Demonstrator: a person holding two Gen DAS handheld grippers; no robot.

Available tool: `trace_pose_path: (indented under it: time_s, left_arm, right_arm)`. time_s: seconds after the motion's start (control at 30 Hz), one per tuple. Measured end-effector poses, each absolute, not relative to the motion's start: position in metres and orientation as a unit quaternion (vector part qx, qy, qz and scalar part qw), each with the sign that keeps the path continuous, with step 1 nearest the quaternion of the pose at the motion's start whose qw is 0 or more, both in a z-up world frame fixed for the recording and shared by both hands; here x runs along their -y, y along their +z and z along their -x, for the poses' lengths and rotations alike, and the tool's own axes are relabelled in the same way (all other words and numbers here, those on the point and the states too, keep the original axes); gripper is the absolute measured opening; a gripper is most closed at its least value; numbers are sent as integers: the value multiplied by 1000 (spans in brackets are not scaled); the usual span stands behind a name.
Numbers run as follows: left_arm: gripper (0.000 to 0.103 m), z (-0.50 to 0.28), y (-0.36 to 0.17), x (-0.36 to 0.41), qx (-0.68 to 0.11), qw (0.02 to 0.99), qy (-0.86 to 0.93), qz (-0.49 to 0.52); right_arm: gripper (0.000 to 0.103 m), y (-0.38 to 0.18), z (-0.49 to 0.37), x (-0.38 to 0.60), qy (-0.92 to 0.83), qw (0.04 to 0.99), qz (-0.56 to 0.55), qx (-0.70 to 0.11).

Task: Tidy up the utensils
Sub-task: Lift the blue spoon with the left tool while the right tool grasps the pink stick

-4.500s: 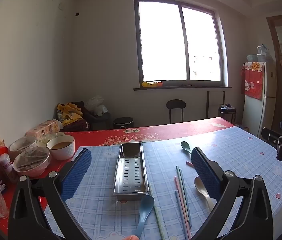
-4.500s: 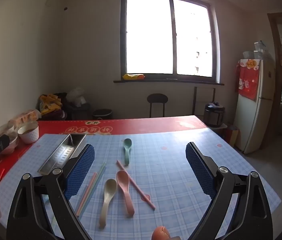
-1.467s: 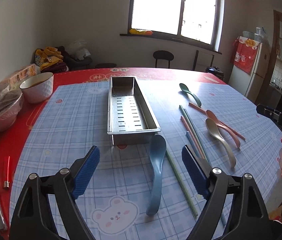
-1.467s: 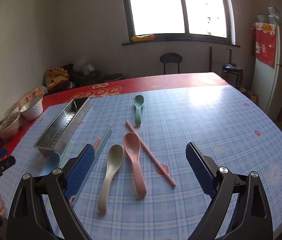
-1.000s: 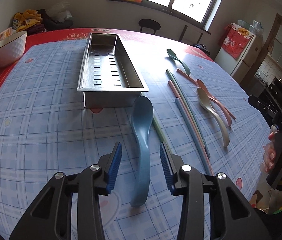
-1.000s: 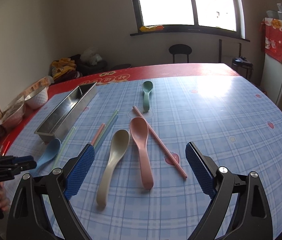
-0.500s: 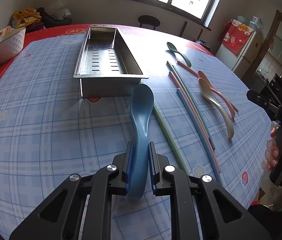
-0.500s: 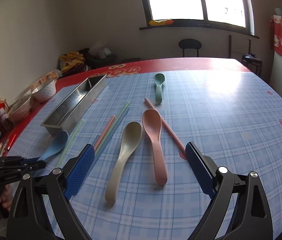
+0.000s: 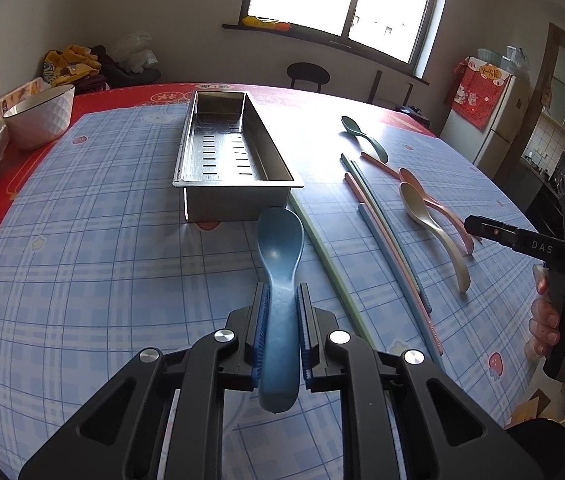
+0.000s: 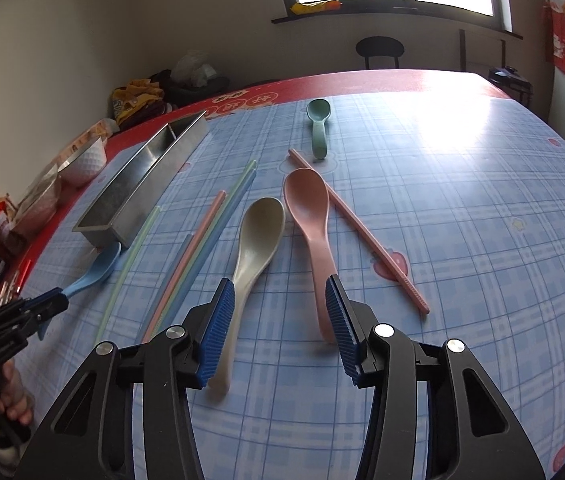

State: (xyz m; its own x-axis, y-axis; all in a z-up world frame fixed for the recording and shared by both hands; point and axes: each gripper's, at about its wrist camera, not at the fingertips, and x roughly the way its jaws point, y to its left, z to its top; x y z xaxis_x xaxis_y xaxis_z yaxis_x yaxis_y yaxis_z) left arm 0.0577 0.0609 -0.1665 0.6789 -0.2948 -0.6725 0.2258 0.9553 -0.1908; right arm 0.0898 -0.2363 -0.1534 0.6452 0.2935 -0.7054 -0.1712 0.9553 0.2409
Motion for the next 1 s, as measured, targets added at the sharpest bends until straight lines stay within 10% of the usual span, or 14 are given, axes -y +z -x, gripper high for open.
trace_pose_path:
  time_s: [0.73,1.0]
  left_arm:
    - [11,-76,-183,-73,-437,858,-236,131]
    - [7,-63,-172,-72,-392,888,-215,105]
  right_arm:
    - [46,-154,-90,273,134,901,-121,-394]
    - [27,-149,-129,287,123,901,-42,-415]
